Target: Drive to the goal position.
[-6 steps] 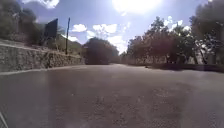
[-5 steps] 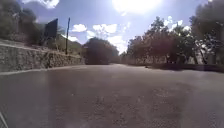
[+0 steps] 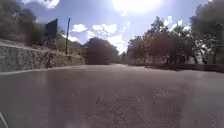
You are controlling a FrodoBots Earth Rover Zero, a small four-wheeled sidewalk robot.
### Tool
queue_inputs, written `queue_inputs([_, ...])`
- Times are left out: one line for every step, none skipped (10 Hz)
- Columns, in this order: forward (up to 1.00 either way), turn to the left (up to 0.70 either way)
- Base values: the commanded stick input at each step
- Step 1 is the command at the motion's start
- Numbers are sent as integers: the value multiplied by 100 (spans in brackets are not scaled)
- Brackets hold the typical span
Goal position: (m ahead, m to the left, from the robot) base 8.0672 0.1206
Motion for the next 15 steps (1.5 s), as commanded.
queue_inputs([50,0])
queue_inputs([50,0])
queue_inputs([50,0])
queue_inputs([50,0])
queue_inputs([50,0])
queue_inputs([50,0])
queue_inputs([50,0])
queue_inputs([50,0])
queue_inputs([50,0])
queue_inputs([50,0])
queue_inputs([50,0])
queue_inputs([50,0])
queue_inputs([50,0])
queue_inputs([50,0])
queue_inputs([50,0])
